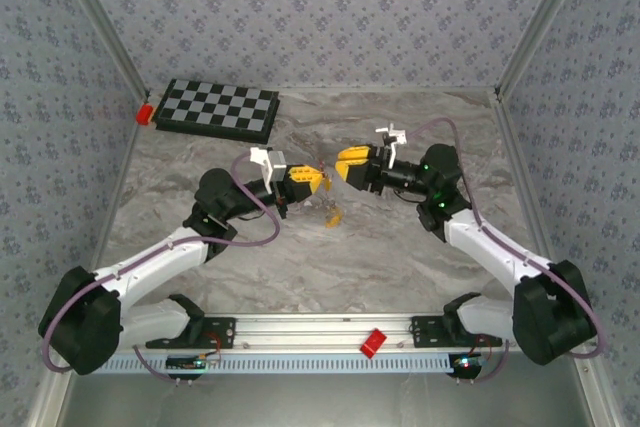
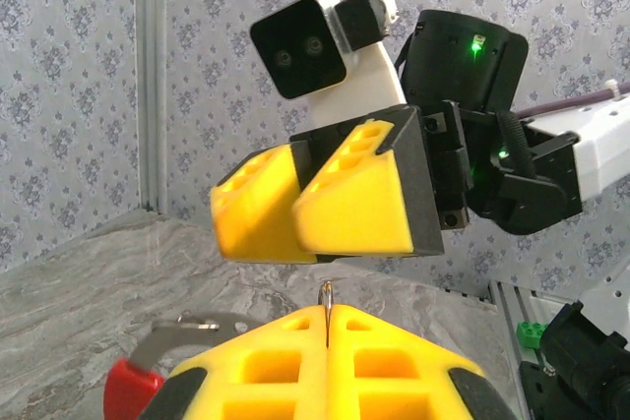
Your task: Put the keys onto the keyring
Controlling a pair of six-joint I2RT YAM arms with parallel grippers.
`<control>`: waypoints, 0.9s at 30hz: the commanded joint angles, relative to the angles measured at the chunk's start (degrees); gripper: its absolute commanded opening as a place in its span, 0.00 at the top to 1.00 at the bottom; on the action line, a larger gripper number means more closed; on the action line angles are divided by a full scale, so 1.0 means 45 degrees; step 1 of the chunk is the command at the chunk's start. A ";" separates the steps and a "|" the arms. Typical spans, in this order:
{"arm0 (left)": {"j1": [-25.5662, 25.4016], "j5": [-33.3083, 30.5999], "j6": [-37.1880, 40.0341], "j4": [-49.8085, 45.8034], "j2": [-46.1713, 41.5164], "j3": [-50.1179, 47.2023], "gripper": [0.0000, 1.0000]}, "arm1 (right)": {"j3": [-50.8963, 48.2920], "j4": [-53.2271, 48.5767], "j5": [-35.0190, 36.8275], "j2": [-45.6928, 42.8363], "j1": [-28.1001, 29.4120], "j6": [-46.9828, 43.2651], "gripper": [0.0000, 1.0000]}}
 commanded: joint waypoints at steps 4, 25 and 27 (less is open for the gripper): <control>-0.0097 -0.0135 -0.0006 0.0776 -0.0090 0.0350 1.00 | 0.0245 0.2085 -0.1276 0.0527 -0.0171 0.1782 0.61; -0.0147 -0.0227 0.0054 0.0653 0.0041 0.0431 1.00 | 0.0587 0.0489 -0.2113 0.0709 0.0177 0.0713 0.65; -0.0149 -0.0233 0.0063 0.0633 0.0083 0.0413 1.00 | 0.0615 0.0527 -0.2131 0.0710 0.0216 0.0727 0.65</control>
